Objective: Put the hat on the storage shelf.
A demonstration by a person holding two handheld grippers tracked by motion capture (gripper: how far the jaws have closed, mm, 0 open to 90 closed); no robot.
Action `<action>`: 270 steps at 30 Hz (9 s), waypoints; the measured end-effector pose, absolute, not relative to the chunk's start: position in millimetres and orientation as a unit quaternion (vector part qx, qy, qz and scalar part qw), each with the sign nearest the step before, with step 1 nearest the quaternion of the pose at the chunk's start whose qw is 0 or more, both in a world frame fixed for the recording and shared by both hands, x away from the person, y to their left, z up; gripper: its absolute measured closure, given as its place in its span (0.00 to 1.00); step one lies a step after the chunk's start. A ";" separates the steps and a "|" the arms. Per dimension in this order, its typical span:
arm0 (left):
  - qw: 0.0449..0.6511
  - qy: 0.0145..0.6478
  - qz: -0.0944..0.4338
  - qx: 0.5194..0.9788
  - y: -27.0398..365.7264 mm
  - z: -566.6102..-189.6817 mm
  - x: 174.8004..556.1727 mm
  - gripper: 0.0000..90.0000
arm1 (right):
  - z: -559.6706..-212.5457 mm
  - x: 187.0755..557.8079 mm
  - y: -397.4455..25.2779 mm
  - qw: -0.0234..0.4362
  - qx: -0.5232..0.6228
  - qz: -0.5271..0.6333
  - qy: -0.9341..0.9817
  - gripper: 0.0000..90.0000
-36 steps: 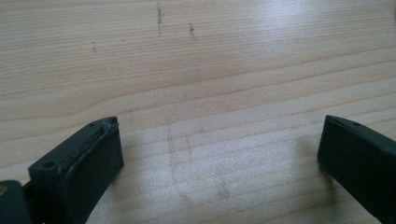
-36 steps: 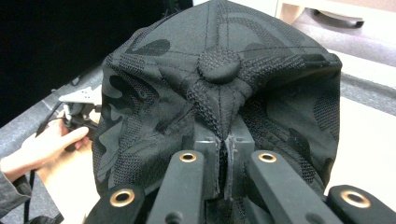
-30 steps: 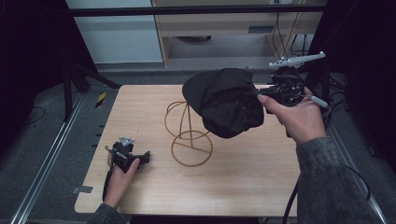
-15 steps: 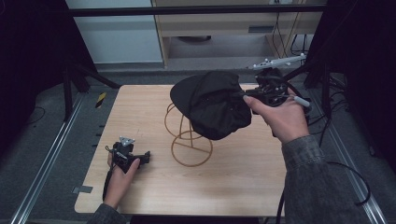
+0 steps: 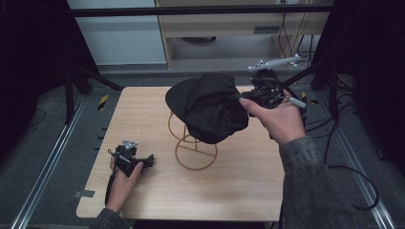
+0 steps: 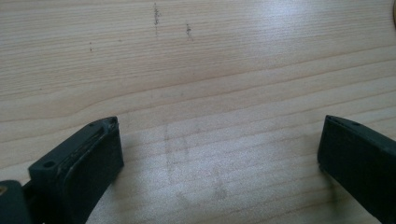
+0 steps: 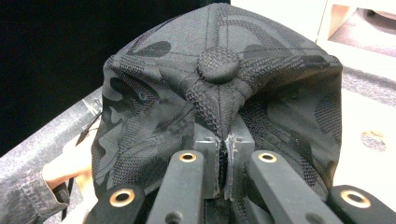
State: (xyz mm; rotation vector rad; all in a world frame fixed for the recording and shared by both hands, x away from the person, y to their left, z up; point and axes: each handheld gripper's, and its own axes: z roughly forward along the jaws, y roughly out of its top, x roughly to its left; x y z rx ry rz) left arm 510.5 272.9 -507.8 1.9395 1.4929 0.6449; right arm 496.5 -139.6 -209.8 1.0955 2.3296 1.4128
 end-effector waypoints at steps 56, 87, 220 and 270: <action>0.300 0.562 0.242 0.732 272.6 -507.6 510.3 0.00 | -257.1 512.1 -103.2 0.069 0.371 0.451 0.809 0.93; 0.301 0.561 0.242 0.732 272.2 -507.7 510.3 0.00 | -270.1 521.2 -74.4 0.080 0.363 0.420 0.828 0.89; 0.302 0.558 0.242 0.734 271.7 -507.9 509.9 0.00 | -373.1 468.5 -246.8 0.168 0.525 0.398 0.733 0.11; 0.299 0.567 0.245 0.728 278.8 -507.6 518.3 0.00 | -493.2 488.3 -172.8 0.162 0.512 0.352 0.767 0.15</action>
